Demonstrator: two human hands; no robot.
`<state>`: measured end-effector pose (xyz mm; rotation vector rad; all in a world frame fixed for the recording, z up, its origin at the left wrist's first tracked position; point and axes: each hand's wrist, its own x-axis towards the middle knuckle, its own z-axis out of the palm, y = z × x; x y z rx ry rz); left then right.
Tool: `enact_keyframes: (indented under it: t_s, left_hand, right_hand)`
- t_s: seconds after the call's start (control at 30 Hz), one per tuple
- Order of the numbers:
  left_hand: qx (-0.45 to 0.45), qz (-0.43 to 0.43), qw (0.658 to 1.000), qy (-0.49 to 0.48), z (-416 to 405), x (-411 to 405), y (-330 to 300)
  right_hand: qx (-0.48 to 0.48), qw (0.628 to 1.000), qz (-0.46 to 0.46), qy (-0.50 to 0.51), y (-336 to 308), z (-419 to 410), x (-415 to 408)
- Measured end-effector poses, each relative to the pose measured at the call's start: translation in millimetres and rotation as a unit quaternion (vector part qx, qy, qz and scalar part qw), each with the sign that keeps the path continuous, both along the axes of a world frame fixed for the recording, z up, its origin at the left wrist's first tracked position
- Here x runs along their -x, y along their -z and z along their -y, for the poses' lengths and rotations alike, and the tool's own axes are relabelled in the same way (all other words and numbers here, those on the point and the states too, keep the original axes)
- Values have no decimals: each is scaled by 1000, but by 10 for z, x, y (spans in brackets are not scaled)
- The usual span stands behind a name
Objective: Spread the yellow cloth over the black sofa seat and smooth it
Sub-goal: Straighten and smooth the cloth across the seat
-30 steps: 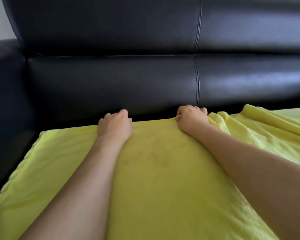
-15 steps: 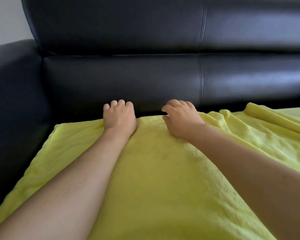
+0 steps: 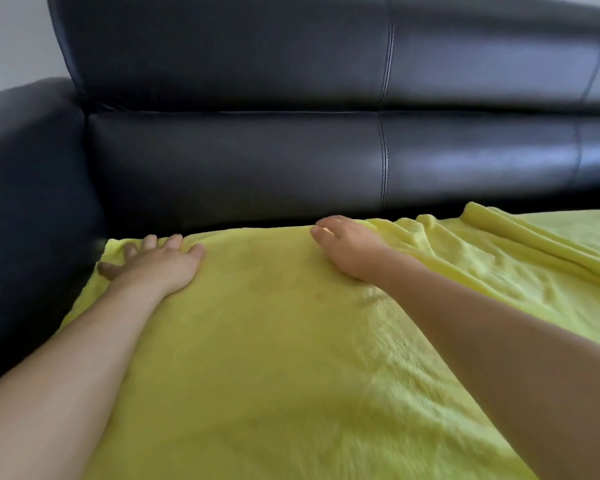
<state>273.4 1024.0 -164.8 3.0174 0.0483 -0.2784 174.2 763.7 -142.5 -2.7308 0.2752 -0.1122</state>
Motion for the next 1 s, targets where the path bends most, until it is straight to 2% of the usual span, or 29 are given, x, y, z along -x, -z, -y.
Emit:
enact_keyframes:
  t_s: [0.07, 0.13, 0.23, 0.3, 0.4, 0.5, 0.63, 0.7, 0.8, 0.83, 0.9, 0.97, 1.0]
  left_hand:
    - [-66, 105, 992, 10, 192, 90, -114]
    - [-15, 169, 982, 88, 648, 290, -232]
    - [109, 107, 959, 239, 1488, 832, -259]
    - [94, 72, 951, 284, 1842, 1095, -132]
    - [56, 61, 960, 267, 1897, 1066, 63]
    - [52, 61, 966, 245, 1853, 981, 110]
    - [37, 105, 963, 245, 1886, 1023, 156]
    - [36, 119, 963, 239, 1891, 1040, 159]
    - [0, 167, 957, 237, 1889, 1107, 11]
    - [0, 211, 945, 250, 1893, 1197, -44]
    - [67, 278, 898, 334, 1916, 1503, -136]
    - [132, 212, 848, 467, 1955, 1935, -172]
    - [117, 155, 835, 515, 1997, 2139, -148]
  right_hand:
    - [29, 998, 41, 36, -106, 203, 181]
    - [88, 993, 28, 76, -189, 512, 437]
    - [126, 981, -4, 151, -236, 912, 828]
    - [125, 973, -67, 182, -169, 1100, 1062]
    - [126, 962, -175, 166, 44, 1302, 1265]
    - [114, 964, -143, 195, 156, 1584, 1269]
    - [105, 963, -132, 209, 162, 1867, 1187]
    - [119, 966, -100, 208, 106, 1876, 1175]
    - [123, 971, 6, 205, 32, 1684, 1336]
    - [113, 973, 45, 198, 13, 1598, 1462]
    - [105, 967, 132, 188, -3, 1468, 1796]
    - [93, 948, 215, 215, 28, 1408, 2218]
    - [75, 933, 241, 255, 80, 1401, 2458]
